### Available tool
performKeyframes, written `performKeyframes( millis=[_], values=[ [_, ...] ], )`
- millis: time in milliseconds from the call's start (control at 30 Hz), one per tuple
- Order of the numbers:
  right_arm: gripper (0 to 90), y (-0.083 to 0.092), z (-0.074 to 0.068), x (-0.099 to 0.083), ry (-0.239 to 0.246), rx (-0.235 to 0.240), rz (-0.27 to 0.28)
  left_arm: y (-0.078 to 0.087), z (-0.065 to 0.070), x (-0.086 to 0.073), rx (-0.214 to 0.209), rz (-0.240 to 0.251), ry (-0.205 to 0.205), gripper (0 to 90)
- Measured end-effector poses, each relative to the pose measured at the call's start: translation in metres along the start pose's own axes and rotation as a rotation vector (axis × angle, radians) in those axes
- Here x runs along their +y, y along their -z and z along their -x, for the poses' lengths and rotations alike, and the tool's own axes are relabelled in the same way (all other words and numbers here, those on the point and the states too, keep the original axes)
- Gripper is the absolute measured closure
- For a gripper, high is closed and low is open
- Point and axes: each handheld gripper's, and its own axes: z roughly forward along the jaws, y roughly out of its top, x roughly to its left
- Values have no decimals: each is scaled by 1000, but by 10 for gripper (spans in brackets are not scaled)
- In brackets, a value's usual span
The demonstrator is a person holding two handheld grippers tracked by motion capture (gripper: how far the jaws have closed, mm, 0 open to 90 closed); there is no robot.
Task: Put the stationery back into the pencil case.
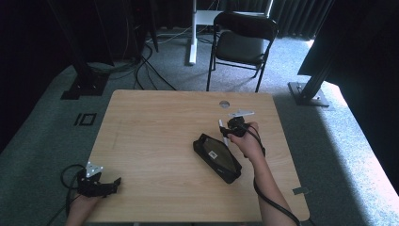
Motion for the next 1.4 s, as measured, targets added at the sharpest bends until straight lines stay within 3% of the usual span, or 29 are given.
performKeyframes(
  millis=[200, 733, 1167, 1400],
  values=[
    [583, -16, 7, -6, -28, -4, -14, 0, 0, 0, 0, 0, 0, 5],
    [632, -52, 16, -17, -70, -35, -112, 0, 0, 0, 0, 0, 0, 5],
    [688, -62, 16, -22, -67, -59, -158, 0, 0, 0, 0, 0, 0, 5],
    [743, -62, 17, -24, -70, -78, -156, 0, 0, 0, 0, 0, 0, 5]
  ],
)
